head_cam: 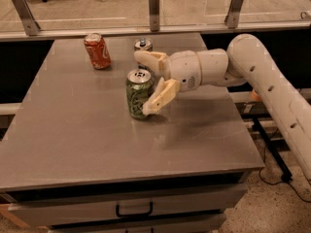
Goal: Place green can upright
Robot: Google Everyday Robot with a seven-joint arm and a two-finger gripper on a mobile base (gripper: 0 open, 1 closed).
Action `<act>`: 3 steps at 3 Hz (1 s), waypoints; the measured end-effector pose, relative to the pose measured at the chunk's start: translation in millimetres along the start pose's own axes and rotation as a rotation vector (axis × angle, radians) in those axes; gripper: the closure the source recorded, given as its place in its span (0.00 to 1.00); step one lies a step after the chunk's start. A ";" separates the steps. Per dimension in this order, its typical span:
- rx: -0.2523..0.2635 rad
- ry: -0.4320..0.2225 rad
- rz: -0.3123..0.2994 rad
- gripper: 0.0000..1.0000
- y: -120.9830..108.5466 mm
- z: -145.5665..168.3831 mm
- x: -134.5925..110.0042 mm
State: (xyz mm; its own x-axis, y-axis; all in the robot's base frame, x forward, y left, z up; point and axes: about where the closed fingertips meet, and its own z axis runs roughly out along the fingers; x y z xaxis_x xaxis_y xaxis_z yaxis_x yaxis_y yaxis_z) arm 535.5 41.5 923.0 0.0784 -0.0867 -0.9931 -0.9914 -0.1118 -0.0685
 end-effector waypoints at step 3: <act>0.193 0.119 0.003 0.00 5.1 -82.8 -15.5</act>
Offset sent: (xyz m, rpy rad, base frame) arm 0.0041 -0.1712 0.0441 -0.1737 -0.0416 -0.3963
